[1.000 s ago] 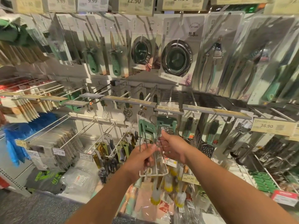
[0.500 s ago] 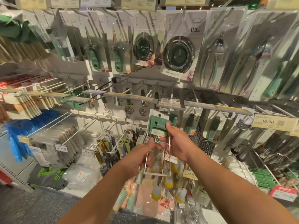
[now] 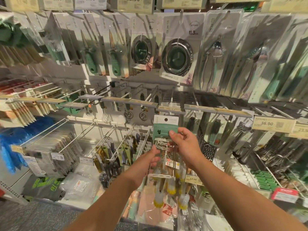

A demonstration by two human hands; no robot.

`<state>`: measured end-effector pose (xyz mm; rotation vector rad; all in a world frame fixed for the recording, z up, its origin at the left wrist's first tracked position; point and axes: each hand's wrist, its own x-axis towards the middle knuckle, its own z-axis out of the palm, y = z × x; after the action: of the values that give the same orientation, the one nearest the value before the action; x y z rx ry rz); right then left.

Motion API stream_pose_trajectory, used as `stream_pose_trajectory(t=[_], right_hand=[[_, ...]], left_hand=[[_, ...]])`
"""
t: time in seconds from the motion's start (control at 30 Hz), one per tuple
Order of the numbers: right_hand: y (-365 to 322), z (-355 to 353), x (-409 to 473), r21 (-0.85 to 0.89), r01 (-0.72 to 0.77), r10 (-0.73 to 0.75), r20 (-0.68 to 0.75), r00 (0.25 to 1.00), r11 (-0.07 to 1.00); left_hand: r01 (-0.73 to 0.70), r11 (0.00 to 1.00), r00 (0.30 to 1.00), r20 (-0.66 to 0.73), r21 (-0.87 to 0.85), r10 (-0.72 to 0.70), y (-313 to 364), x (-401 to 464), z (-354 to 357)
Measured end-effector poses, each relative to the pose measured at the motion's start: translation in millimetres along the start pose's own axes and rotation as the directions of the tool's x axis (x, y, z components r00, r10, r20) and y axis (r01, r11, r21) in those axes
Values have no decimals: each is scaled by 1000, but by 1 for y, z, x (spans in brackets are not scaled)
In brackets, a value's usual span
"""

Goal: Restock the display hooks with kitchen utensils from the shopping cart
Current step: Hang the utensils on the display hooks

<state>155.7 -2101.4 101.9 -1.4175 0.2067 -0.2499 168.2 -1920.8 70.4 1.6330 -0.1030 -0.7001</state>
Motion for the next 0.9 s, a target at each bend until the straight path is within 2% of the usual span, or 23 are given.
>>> stream_pose_trajectory(t=[0.13,0.23,0.4,0.67,0.9], right_hand=[[-2,-1,9,-42,16,-21,-110,994,999],[-1,0,15,-134,23,-45,-159,986,991],[8,5,26,-214,7,-62,-251,966,977],[-3,13,77,-363,-184,21,-410,912,913],[-12,8,76,-508,-305,113,-373,921,806]], left_hand=[[13,999,1000,-6,-38,-13,0,3,-2],[-8,994,1000,4,-113,9,-1,3,1],[-51,989,999,-12,-138,50,-5,2,1],[-48,994,994,-106,-97,37,-4,4,-6],[-36,994,992,-122,-107,23,-4,3,-8]])
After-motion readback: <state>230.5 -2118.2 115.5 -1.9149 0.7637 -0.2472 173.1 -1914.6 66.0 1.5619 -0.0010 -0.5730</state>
